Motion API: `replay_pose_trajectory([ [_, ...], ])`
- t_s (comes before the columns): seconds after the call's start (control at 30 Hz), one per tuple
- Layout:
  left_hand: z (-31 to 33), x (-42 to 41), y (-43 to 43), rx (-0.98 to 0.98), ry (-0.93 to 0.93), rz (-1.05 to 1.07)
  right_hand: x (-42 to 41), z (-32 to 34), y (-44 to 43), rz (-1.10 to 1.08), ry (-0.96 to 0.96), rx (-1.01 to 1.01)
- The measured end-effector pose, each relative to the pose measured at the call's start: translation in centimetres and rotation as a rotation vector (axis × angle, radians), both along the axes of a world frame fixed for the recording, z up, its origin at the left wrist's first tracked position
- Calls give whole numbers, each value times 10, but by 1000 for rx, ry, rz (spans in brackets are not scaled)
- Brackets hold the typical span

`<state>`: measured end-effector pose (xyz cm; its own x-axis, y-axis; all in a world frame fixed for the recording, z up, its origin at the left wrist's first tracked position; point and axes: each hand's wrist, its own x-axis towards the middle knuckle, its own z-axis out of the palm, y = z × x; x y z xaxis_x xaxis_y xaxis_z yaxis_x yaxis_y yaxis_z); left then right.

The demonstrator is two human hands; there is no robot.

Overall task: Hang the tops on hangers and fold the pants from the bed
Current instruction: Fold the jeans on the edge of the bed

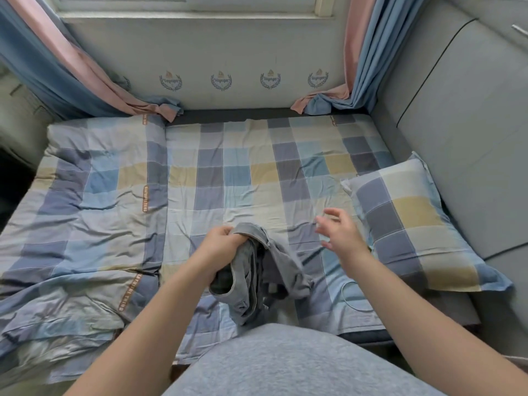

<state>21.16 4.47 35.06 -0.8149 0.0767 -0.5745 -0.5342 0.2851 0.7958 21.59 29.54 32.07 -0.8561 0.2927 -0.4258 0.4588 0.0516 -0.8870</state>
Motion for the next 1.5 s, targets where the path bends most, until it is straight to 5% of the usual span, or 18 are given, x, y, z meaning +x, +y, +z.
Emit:
replay_pose_trajectory([
  [0.13,6,5,1,29,-57,2,27,-5,-35,547,67,106],
  [0.23,18,6,-3,92,-47,-69,34,-21,-59,668,96,274],
  [0.43,40,14,-3,169,5,-288,14,-44,-56,644,37,593],
  [0.63,34,6,-25,188,31,-200,0,-48,-12,663,-91,645],
  [0.87,2,-17,-56,-462,291,-381,-11,-13,29,416,194,413],
  [1.13,-54,-12,-66,-842,590,-50,-8,5,54,273,298,660],
  [1.27,-73,-9,-77,-925,541,31,-5,-6,71,245,208,859],
  [1.5,-98,-5,-115,-854,188,265,4,-30,104,128,-24,946],
])
